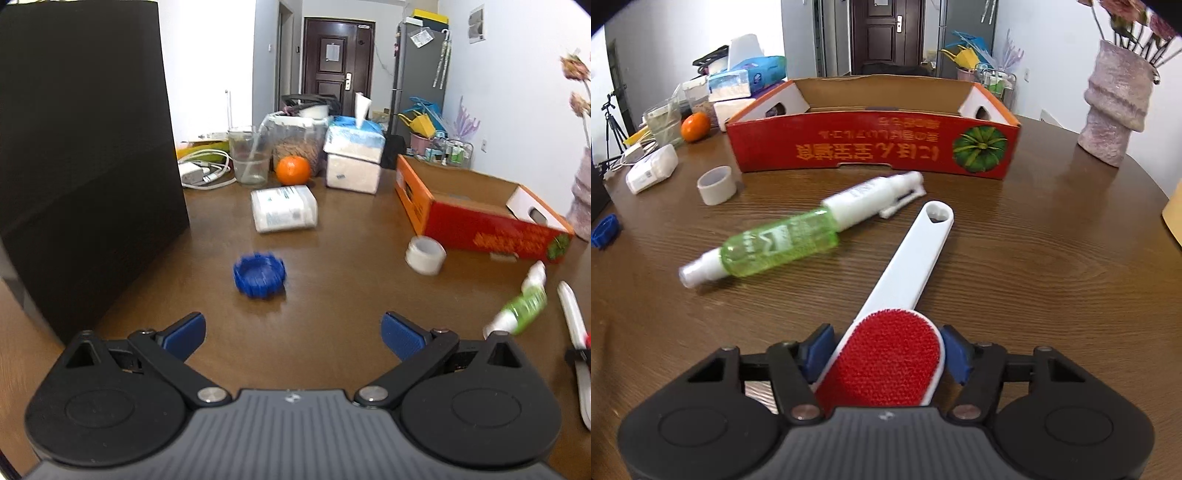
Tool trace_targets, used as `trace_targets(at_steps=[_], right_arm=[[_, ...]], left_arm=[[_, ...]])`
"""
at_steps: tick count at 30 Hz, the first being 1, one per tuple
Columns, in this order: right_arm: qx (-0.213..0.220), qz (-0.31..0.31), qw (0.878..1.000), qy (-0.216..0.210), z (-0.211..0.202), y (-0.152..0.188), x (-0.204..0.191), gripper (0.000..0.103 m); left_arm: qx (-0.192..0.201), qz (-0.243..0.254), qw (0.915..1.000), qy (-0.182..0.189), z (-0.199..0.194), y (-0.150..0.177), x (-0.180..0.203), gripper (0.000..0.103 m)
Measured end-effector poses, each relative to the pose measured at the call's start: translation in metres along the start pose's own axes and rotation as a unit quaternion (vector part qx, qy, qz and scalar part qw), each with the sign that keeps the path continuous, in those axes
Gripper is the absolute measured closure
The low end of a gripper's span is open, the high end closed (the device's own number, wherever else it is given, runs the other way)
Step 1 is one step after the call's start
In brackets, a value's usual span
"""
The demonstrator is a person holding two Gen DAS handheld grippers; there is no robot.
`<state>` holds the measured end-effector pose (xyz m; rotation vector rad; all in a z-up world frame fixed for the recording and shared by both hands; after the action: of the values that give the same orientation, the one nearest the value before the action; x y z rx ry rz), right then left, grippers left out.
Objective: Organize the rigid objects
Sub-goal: 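Grasp the white wet-wipes pack with the left tool while the right tool holds the brush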
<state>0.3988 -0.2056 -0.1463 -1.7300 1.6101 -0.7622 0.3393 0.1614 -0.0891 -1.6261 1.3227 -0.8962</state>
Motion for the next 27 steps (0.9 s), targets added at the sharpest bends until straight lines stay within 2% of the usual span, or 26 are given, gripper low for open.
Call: trace_targets(at_steps=[9, 17, 27], right_arm=[[0.019, -0.008, 1.0, -0.006, -0.004, 0.006, 0.024, 0.042], [0.037, -0.013, 0.999, -0.006, 0.0, 0.003, 0.038, 0.046], [0.058, -0.015, 0.998, 0.0, 0.007, -0.003, 0.049, 0.046]], left_arm=[[-0.014, -0.026, 0.9991, -0.032, 0.066, -0.06, -0.014, 0.0], [-0.033, -0.031, 0.9976, -0.053, 0.11, -0.081, -0.005, 0.0], [-0.059, -0.052, 0.9929, -0.089, 0.176, -0.089, 0.006, 0.0]])
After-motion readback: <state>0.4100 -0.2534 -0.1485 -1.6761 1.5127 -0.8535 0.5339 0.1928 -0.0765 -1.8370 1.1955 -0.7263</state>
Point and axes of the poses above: each gripper's, at about its wrist camera, not at the fingertips, and z roughly the way its jaws point, x to its right, y to its underside, the point moved 1 cm from there along z, roughly the way its jaws point, and after that the axes turned 13 degrees about x, right-handed, at the moved point
